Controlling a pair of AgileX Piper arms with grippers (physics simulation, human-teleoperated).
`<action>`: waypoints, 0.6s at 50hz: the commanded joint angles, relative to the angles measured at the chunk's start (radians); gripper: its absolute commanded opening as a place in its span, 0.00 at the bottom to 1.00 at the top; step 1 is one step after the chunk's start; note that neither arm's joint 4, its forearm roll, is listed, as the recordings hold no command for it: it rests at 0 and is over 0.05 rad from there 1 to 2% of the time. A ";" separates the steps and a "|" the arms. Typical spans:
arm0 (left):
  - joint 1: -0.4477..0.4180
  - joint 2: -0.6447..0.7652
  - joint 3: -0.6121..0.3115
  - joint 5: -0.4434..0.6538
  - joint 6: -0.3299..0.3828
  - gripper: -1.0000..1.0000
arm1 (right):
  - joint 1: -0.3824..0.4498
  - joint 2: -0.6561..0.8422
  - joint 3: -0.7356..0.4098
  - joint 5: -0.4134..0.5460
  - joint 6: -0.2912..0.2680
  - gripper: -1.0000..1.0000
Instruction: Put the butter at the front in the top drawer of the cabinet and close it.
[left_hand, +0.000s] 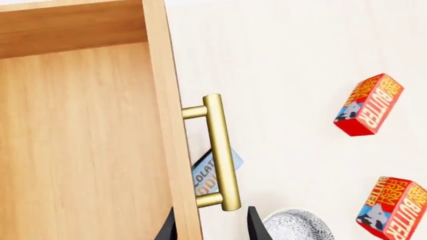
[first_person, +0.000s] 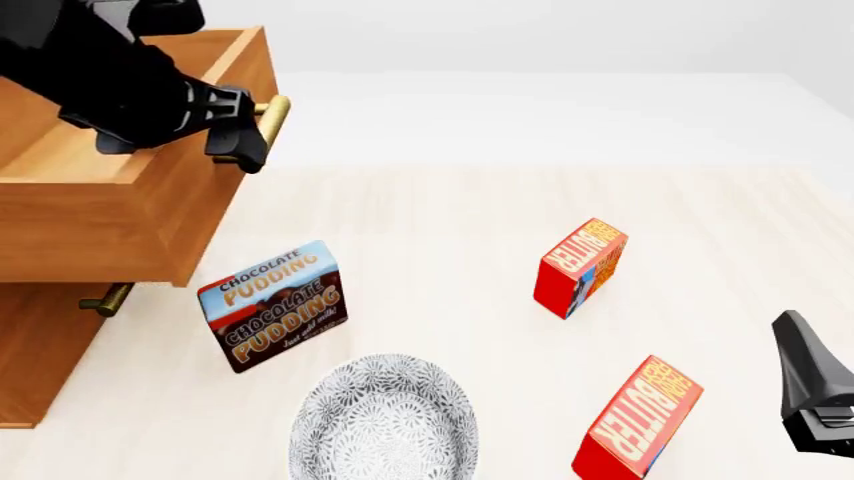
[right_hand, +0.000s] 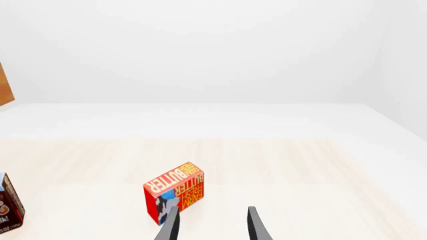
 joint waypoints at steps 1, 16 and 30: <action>-0.087 0.038 -0.040 -0.027 0.025 1.00 | 0.000 -0.002 0.001 0.002 0.000 1.00; -0.005 0.010 -0.164 0.090 0.119 1.00 | 0.000 -0.003 0.001 0.002 0.000 1.00; 0.032 -0.031 -0.244 0.175 0.188 1.00 | 0.000 -0.002 0.001 0.002 0.000 1.00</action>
